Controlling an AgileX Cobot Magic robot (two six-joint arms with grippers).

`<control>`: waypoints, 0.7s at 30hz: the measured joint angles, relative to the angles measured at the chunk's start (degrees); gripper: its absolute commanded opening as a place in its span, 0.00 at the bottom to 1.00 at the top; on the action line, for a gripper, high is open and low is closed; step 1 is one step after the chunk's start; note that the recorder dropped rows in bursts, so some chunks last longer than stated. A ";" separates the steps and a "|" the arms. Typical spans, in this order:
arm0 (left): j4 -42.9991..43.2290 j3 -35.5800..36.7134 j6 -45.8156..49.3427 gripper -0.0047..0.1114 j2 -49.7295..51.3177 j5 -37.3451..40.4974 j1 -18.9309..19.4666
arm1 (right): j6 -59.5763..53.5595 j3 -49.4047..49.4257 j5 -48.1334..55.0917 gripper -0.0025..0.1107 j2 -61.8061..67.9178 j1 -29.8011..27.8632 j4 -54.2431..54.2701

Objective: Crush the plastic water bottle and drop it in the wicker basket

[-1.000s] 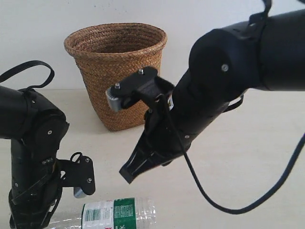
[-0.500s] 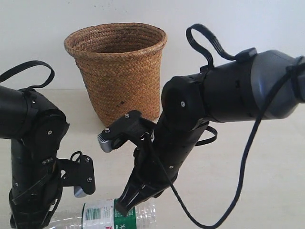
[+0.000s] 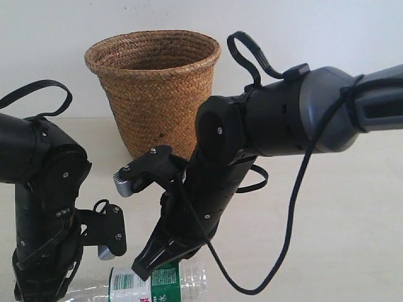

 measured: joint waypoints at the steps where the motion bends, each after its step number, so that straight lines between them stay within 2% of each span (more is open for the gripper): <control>1: 0.00 0.00 0.00 0.08 0.00 0.00 0.00 | -0.14 0.00 0.00 0.02 0.39 0.00 0.22; 21: 0.00 0.03 0.11 0.08 0.02 0.63 0.00 | -1.46 -1.60 0.21 0.02 5.96 1.31 5.15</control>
